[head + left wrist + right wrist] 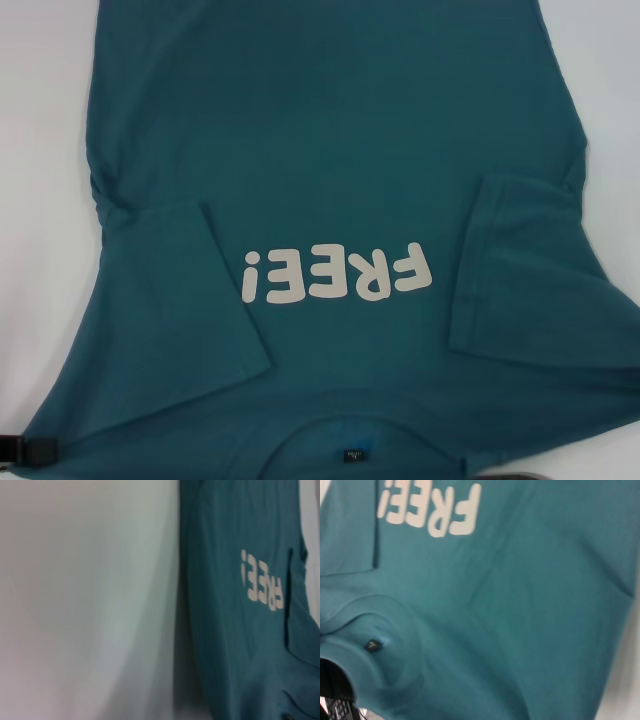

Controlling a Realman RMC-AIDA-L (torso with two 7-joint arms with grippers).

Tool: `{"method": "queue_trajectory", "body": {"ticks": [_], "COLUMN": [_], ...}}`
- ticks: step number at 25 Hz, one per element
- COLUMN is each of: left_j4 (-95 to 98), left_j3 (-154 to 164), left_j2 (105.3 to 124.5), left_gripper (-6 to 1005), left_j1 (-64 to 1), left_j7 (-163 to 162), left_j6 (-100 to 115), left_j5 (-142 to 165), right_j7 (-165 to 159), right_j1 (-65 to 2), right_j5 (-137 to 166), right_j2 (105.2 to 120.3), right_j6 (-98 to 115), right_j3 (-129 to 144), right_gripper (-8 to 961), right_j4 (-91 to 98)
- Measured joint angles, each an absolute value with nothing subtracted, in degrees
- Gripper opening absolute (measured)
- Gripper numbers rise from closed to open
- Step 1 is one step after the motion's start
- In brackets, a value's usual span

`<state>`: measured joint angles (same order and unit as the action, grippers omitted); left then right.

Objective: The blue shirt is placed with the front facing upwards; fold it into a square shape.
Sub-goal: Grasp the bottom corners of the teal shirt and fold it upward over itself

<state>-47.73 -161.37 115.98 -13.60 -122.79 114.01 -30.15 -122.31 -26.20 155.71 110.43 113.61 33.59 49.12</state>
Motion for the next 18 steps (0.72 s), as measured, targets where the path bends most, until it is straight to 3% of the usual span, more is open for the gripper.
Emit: {"method": "queue_trajectory", "body": {"ticks": [6,13,18], "left_j4": [-47.7,-46.8,-46.5], "left_j3": [-161.8,-162.9,-163.9], "left_j2": [115.49,113.86,114.49], "left_gripper": [43,46,47], "left_j1": [-15.3,-20.9,-26.4], "left_j7": [-119.0,-123.5,-129.3], "left_j6": [115.4,114.6,111.8], "left_j5": [-33.0,-38.1,-40.7], "right_j7": [-116.3,-114.4,-120.5], "right_j1": [-26.9,-29.0,-31.1], "right_j5": [150.8,143.8,141.3], "right_j2": [111.15,110.5,110.31], "right_j6": [113.8,113.6,112.6], "right_j3": [33.7,32.5,27.7], "right_gripper": [32,31,32], "right_j4": [49.1,49.1,49.1]}}
